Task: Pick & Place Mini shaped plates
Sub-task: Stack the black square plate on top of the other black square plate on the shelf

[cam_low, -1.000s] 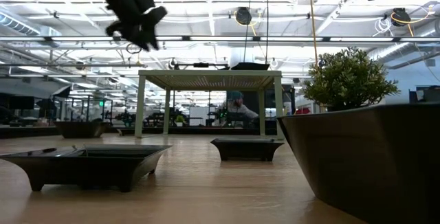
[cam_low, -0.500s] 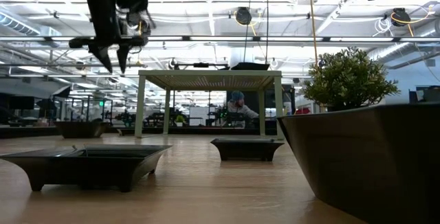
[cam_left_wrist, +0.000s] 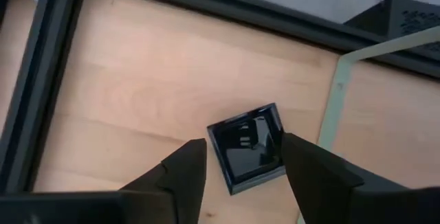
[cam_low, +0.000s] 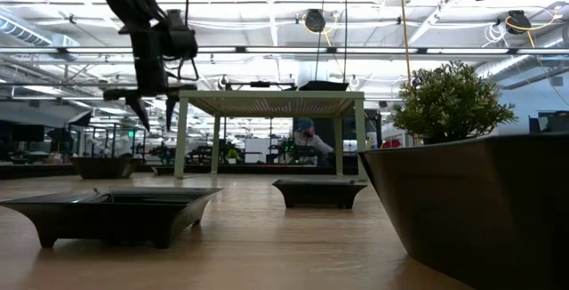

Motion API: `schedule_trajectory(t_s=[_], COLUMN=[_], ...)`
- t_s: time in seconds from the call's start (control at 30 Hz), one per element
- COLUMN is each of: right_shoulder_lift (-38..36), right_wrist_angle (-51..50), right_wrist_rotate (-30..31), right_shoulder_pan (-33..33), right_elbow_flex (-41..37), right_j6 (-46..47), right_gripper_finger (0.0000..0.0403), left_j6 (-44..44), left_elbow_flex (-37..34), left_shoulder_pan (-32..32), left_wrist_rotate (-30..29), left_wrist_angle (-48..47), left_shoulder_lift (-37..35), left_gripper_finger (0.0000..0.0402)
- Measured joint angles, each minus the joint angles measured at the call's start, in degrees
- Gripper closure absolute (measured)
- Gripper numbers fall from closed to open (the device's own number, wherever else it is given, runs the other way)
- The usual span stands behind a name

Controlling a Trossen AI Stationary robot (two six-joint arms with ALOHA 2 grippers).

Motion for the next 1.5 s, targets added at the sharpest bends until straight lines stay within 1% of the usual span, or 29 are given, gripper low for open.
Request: schedule_trajectory(t_s=[0.13, 0.27, 0.37, 0.43, 0.5, 0.6, 0.77, 1.13, 1.5], right_shoulder_lift=[0.00, 0.00, 0.00, 0.00, 0.00, 0.00, 0.00, 0.00, 0.00], right_wrist_angle=[-0.02, 0.00, -0.01, -0.02, 0.00, -0.01, 0.00, -0.02, -0.02], right_wrist_rotate=[0.00, 0.00, 0.00, 0.00, 0.00, 0.00, 0.00, 0.00, 0.00], right_shoulder_pan=[0.00, 0.00, 0.00, 0.00, 0.00, 0.00, 0.00, 0.00, 0.00], right_elbow_flex=[0.00, 0.01, 0.00, 0.00, 0.00, 0.00, 0.00, 0.00, 0.00], right_j6=[0.00, 0.00, -0.02, -0.01, -0.02, -0.02, 0.00, -0.02, -0.01], right_gripper_finger=[0.0298, 0.0298, 0.0298, 0.0298, 0.0298, 0.0298, 0.0298, 0.0298, 0.0298], left_j6=[-2.05, -2.91, -3.05, -3.90, -4.55, -6.55, -9.25, -10.57, -13.43], left_elbow_flex=[0.00, 0.00, -1.67, -3.68, -5.98, -9.25, -12.83, -13.57, -13.57], left_shoulder_pan=[0.06, 0.70, 1.40, 1.88, 2.30, 2.42, 2.18, 1.48, -1.14], left_wrist_rotate=[-0.89, -1.44, -1.18, 0.53, 2.58, 5.13, 6.47, 4.12, -0.95], left_wrist_angle=[-0.42, -3.03, -2.60, -1.69, 0.93, 7.29, 14.21, 15.04, 15.15], left_shoulder_lift=[2.14, 3.04, 3.11, 3.13, 3.11, 3.12, 3.11, 3.11, 3.11], left_gripper_finger=[0.0199, 0.0197, 0.0197, 0.0197, 0.0197, 0.0197, 0.0197, 0.0197, 0.0197])
